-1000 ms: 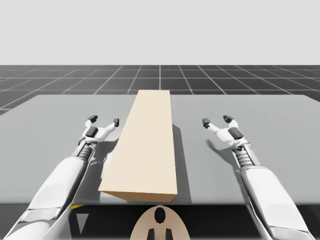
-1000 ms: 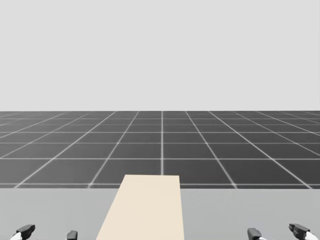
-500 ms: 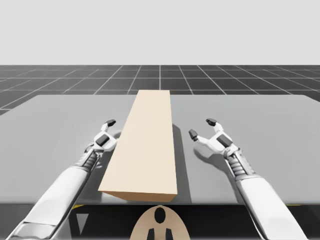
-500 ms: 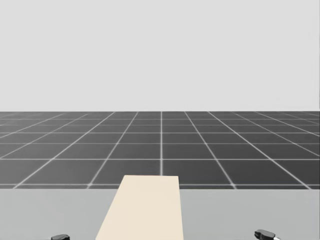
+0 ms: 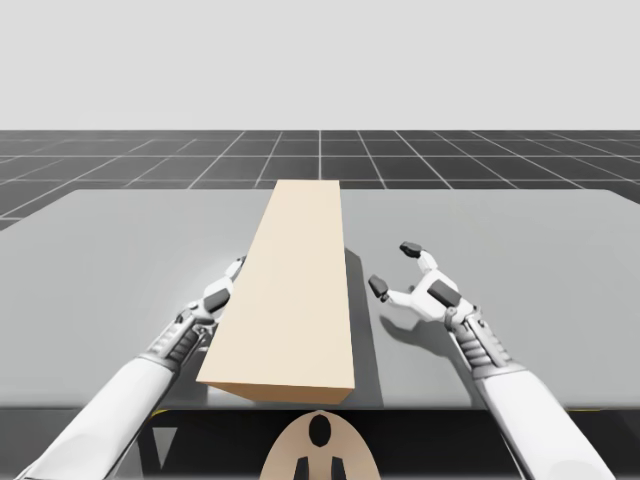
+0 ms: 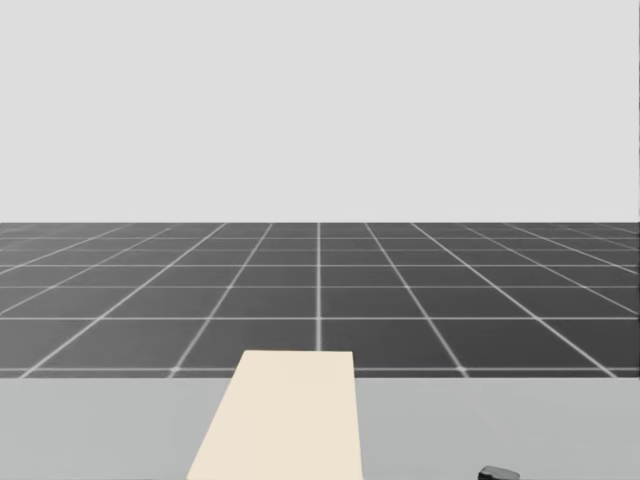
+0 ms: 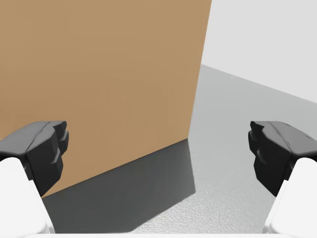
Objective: Retrieve the object from inside the box.
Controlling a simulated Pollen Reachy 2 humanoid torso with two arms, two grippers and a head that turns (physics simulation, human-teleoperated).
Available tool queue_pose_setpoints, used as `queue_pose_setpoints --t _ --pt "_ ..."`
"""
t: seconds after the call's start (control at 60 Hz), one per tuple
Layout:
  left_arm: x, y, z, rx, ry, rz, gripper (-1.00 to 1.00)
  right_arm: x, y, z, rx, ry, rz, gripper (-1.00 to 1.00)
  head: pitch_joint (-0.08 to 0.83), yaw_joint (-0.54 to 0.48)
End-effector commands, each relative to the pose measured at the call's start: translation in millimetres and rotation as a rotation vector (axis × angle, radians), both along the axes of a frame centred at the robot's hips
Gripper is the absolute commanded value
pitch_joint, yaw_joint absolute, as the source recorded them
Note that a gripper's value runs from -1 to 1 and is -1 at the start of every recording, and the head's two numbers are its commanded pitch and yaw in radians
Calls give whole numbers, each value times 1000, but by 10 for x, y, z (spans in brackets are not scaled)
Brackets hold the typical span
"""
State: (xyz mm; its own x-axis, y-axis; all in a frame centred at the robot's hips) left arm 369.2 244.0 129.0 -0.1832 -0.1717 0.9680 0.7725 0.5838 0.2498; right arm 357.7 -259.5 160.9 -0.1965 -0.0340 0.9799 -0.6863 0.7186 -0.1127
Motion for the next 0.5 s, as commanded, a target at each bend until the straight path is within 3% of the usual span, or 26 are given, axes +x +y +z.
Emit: queue_pose_setpoints --t 0.017,0.15,0.283,0.35,0.5 --pt "-51 -100 -3 4 10 -84 -1000 -31 4 -5 -8 -15 24 -1000 15 -6" --pt "-39 -171 -37 10 5 -100 -1000 -29 1 -12 -11 -19 24 -1000 20 -10" --pt "48 -264 -89 -40 31 -158 -1000 -31 18 -33 -24 -26 30 -1000 26 -9" --pt "106 -324 -114 -96 21 -215 -1000 -32 20 -41 -27 -30 33 -1000 25 -9" --pt "180 -465 -135 -91 48 -314 -1000 -32 29 -56 -36 -36 34 -1000 28 -12"
